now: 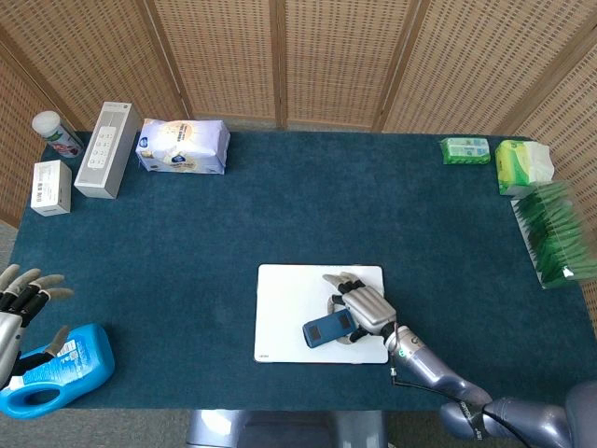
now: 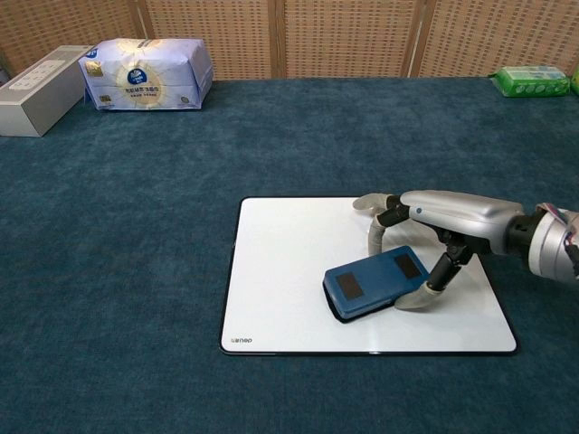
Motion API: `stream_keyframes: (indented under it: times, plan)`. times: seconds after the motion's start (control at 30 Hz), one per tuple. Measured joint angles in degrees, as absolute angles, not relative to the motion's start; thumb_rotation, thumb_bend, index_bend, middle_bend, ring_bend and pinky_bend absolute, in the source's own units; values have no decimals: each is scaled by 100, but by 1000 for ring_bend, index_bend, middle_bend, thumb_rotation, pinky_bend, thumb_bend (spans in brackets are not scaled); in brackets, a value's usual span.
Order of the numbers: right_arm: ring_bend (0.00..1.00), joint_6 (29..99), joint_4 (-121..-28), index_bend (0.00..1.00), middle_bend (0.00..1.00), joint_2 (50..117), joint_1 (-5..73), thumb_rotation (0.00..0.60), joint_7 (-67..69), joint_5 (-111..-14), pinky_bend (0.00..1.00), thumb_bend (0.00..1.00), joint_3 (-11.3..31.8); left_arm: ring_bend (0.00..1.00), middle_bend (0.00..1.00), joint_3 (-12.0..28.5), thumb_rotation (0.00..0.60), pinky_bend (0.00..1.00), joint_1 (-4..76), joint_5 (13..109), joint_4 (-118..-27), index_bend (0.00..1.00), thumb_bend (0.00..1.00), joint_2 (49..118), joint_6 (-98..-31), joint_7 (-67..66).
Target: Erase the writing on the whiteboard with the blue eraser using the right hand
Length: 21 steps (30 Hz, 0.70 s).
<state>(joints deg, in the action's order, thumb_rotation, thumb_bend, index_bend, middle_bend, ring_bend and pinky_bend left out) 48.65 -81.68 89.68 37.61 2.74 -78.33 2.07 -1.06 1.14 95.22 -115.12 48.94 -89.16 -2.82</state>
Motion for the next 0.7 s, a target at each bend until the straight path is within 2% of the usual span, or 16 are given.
stream_keyframes:
  times: [0.43, 0.7]
  plan:
    - [0, 5024, -8276, 777, 27, 8420, 3640, 600, 383, -7739, 0, 161, 333, 156, 258, -93, 600, 0, 127, 9517, -11514, 320, 428, 4914, -8912, -313]
    - [0, 4981, -8516, 772, 27, 8422, 3770, 600, 310, -7746, 0, 159, 470, 157, 258, -97, 600, 0, 122, 9524, -11505, 320, 427, 4919, -8926, -294]
